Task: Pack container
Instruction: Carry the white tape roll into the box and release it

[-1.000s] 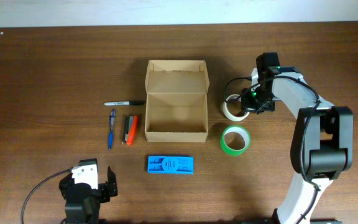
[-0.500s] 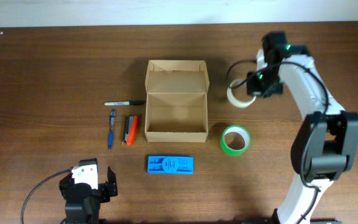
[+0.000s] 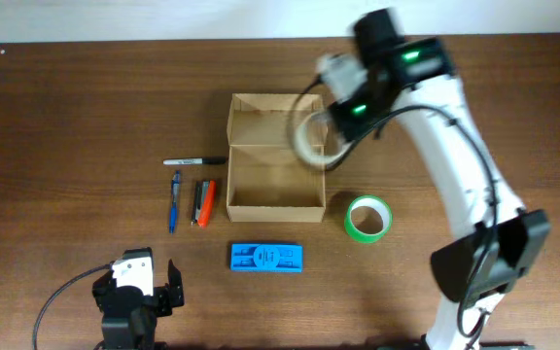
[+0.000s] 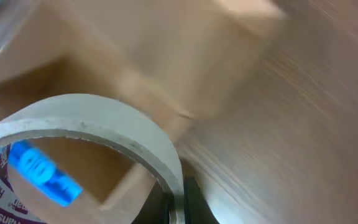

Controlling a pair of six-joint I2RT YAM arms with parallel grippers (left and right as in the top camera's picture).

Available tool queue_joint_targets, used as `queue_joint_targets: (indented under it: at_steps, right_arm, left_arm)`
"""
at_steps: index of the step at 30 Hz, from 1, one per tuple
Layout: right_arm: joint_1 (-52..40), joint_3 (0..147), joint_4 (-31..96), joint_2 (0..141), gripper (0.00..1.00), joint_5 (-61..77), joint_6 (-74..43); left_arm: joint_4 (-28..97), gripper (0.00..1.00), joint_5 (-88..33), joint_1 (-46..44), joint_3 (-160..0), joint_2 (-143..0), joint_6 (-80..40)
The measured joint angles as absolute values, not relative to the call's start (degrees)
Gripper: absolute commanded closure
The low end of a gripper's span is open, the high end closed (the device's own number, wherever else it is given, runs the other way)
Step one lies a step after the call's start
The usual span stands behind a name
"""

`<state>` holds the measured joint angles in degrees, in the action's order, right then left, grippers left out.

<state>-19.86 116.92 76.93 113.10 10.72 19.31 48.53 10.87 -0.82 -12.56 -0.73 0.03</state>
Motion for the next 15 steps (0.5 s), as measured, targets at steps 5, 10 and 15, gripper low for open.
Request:
queue_joint_targets:
  at_steps: [5,10,15]
  right_arm:
    - [-29.0,116.9,76.1,113.1,0.96,10.4,24.0]
    - [-32.1,116.9,74.1,113.1,0.97,9.3,27.2]
    - [-32.1,116.9,72.4,113.2,0.96,8.9,33.0]
  left_arm:
    - [48.5,0.0,10.9,-0.8,-12.6,-0.7,0.0]
    - [48.5,0.0,10.9,-0.8,-12.6,-0.7,0.0]
    - [48.5,0.0,10.9,-0.8,-12.6,-0.7,0.0]
